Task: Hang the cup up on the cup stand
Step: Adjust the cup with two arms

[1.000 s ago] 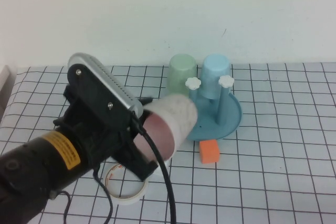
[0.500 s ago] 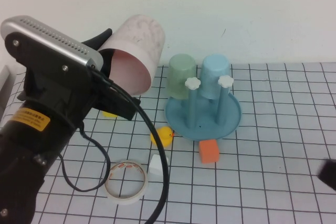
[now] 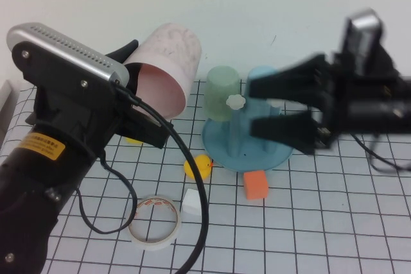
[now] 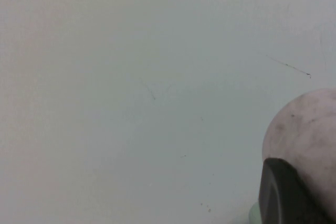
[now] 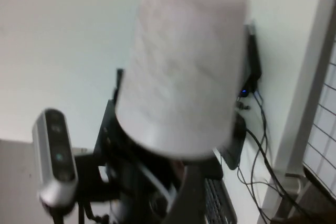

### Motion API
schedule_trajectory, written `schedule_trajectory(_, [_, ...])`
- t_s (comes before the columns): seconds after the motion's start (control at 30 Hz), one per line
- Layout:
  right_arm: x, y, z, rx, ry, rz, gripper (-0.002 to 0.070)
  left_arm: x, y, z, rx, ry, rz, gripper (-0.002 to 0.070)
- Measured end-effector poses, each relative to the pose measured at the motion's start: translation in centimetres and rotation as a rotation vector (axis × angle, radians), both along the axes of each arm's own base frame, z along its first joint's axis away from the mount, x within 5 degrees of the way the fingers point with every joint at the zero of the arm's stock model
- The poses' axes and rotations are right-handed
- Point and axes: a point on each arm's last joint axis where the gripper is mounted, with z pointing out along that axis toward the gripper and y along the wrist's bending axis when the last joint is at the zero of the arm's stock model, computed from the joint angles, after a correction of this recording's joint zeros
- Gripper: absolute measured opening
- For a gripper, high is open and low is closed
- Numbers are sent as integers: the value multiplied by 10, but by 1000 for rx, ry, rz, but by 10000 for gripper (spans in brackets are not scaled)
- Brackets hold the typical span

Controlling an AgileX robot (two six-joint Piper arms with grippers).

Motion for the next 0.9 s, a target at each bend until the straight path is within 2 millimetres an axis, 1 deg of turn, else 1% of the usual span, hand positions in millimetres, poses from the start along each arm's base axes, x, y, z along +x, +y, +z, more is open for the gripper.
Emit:
schedule_trajectory(0.03, [9, 9, 4, 7, -16, 21, 638, 0, 0, 0, 3, 0, 0, 10])
schedule_trajectory(0.1, [20, 19, 10, 13, -41, 36, 642, 0, 0, 0, 4, 1, 1, 10])
schedule_trajectory(0.2, [31, 32, 24, 6, -85, 16, 643, 0, 0, -1, 7, 1, 1, 10])
schedule_trajectory(0.3, [35, 45, 37, -9, -133, -19, 644, 0, 0, -1, 9, 2, 0, 10])
schedule_trajectory(0.43, [36, 60, 47, -28, -173, -59, 644, 0, 0, -1, 9, 2, 0, 10])
schedule_trajectory(0.7, [38, 69, 45, -49, -148, -103, 644, 0, 0, -1, 10, 4, -1, 10])
schedule_trajectory(0.9, [37, 76, 54, -42, -154, -121, 644, 0, 0, -1, 10, -1, -2, 9])
